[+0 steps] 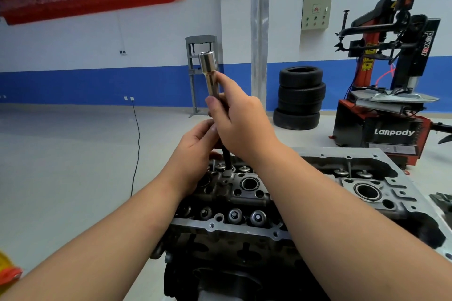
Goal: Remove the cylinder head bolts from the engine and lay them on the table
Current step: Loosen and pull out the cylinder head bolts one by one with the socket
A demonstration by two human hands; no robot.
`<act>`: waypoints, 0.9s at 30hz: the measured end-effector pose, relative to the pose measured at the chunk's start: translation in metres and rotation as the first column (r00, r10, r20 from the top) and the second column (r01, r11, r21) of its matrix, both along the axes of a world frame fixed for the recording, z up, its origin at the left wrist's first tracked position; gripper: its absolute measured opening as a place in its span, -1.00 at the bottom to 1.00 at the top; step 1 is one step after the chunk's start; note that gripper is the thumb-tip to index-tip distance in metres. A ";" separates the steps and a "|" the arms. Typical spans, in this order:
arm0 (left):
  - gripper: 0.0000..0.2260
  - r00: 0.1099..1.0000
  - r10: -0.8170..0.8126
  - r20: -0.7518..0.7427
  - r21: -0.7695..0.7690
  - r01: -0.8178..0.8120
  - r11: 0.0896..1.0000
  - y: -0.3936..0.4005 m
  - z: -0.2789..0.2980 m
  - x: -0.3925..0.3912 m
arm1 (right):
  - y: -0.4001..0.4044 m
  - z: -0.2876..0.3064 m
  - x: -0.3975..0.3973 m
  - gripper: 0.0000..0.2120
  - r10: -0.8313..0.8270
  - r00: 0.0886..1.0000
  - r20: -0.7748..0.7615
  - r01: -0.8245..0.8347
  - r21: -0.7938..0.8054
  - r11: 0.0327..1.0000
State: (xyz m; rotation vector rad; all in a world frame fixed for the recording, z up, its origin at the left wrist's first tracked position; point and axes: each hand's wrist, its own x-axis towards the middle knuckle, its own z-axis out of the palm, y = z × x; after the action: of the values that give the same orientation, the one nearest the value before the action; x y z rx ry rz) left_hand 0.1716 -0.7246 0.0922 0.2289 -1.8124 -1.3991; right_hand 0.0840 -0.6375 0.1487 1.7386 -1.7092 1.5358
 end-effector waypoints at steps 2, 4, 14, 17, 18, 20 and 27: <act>-0.81 1.000 0.009 -0.022 -0.025 -0.009 1.000 0.000 0.001 0.000 | 0.002 0.001 0.001 -0.60 0.008 1.000 -0.001 -0.008 -0.029 1.000; -0.86 0.999 0.017 -0.050 -0.031 -0.019 0.999 0.000 0.000 -0.001 | 0.003 0.001 0.001 -0.65 -0.006 1.000 -0.024 0.004 -0.080 0.997; -0.82 0.999 0.036 0.001 -0.034 -0.036 0.999 0.000 0.000 0.000 | 0.001 0.001 0.000 -0.52 0.030 0.999 0.024 -0.030 0.034 0.999; -0.92 0.998 0.053 -0.045 -0.031 -0.054 0.998 -0.002 -0.001 -0.002 | 0.001 0.000 0.001 -0.63 -0.007 1.000 -0.029 0.004 -0.103 0.995; -0.94 0.997 0.058 -0.046 -0.023 -0.059 0.998 -0.002 -0.002 -0.002 | 0.000 0.000 0.000 -0.69 -0.025 0.999 -0.042 0.019 -0.137 0.990; -0.89 0.998 0.043 -0.034 -0.009 -0.043 0.999 -0.002 -0.001 -0.002 | -0.001 0.001 -0.001 -0.74 -0.033 0.999 -0.029 0.029 -0.134 0.991; -0.84 0.999 0.035 -0.011 -0.028 -0.036 0.999 -0.002 -0.001 0.000 | 0.000 0.000 0.000 -0.60 0.000 1.000 -0.021 -0.002 -0.078 0.997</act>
State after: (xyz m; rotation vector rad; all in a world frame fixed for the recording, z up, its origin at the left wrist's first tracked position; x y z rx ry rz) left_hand 0.1712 -0.7266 0.0909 0.2377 -1.8094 -1.3474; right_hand 0.0844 -0.6370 0.1485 1.7114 -1.6167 1.5573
